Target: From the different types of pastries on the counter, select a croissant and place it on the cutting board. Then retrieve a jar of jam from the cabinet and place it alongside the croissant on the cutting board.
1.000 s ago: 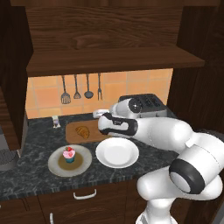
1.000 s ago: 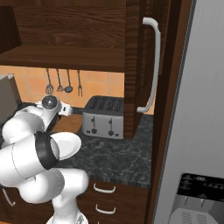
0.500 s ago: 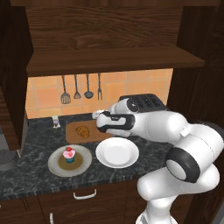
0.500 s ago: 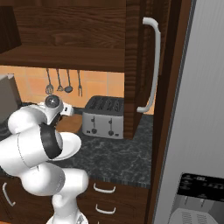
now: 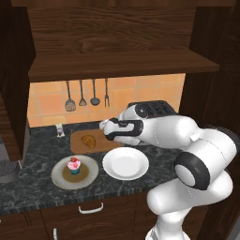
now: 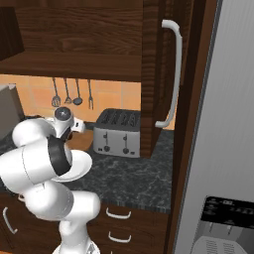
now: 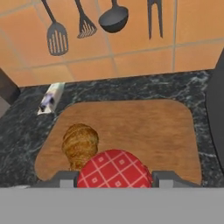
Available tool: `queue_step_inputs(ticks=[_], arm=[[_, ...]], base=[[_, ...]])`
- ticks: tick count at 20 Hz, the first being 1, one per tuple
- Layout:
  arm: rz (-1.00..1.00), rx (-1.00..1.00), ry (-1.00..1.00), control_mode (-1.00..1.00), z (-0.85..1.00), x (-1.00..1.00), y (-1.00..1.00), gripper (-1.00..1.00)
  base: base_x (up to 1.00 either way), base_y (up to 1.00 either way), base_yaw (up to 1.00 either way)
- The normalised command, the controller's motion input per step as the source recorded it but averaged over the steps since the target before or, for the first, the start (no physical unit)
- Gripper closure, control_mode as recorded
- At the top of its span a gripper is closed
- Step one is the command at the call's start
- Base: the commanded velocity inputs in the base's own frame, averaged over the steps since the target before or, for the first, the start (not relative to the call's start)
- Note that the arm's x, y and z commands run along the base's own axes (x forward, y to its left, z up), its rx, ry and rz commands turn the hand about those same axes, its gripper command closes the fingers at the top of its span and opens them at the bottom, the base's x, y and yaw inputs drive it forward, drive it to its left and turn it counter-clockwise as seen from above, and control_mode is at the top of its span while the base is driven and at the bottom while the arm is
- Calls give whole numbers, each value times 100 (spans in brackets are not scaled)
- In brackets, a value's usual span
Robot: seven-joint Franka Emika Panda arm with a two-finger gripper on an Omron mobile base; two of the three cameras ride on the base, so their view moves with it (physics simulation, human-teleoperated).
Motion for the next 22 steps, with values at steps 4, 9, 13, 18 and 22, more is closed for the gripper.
queue_step_inputs(ticks=[4,9,13,18,22], arm=[[0,-4,1,-100,-1,31,1,100],[0,-1,0,-100,-14,28,4,100],[0,0,0,-100,-34,23,5,100],[0,0,0,-100,-35,19,10,100],[0,0,0,-100,-24,11,11,100]], base=[[0,0,0],[0,0,0],[0,0,0],[0,0,0],[0,0,0]])
